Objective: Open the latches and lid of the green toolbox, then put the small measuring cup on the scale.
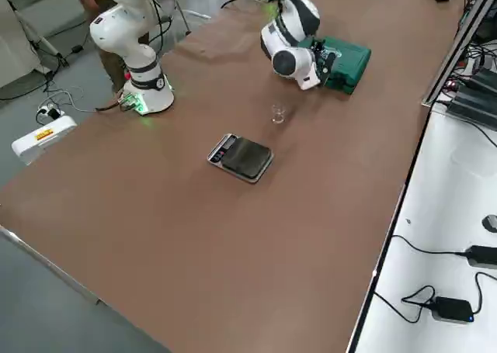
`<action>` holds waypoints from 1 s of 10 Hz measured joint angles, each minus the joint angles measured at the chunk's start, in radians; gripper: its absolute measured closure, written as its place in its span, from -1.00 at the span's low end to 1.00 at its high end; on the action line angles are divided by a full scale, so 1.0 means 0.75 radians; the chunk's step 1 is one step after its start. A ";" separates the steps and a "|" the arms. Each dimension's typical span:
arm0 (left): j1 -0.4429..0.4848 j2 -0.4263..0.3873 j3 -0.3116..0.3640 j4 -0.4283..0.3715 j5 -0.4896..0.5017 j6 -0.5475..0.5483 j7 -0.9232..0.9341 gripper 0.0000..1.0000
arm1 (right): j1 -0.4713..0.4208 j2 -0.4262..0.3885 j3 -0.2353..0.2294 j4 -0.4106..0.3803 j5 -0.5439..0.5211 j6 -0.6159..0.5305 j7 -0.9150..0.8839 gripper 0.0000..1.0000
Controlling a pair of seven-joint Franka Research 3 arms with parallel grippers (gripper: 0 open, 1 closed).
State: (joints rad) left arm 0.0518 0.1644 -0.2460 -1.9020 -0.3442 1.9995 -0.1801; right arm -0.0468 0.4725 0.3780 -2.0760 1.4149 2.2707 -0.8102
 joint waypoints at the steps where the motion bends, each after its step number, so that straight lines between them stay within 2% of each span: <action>1: -0.001 0.004 -0.005 -0.033 -0.045 0.037 0.000 0.98 | 0.001 0.060 0.010 -0.001 0.077 0.000 -0.113 -1.00; 3: -0.005 0.032 -0.055 -0.066 -0.104 0.132 -0.009 0.98 | 0.002 0.139 0.021 0.000 0.161 -0.001 -0.249 -1.00; 5: -0.009 0.051 -0.127 -0.123 -0.108 0.285 -0.022 0.98 | 0.027 0.172 0.027 0.003 0.242 -0.002 -0.292 -1.00; 7: -0.007 0.051 -0.139 -0.149 -0.110 0.312 -0.011 0.98 | 0.070 0.174 0.029 0.009 0.292 0.017 -0.295 -0.97; 10: -0.009 0.057 -0.141 -0.179 -0.224 0.312 0.116 0.98 | 0.076 0.183 0.029 0.014 0.301 0.026 -0.295 -0.91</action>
State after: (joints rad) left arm 0.0449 0.2070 -0.3519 -2.0360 -0.5121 2.2336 -0.0931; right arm 0.0103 0.6094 0.3996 -2.0651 1.6405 2.2901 -1.0317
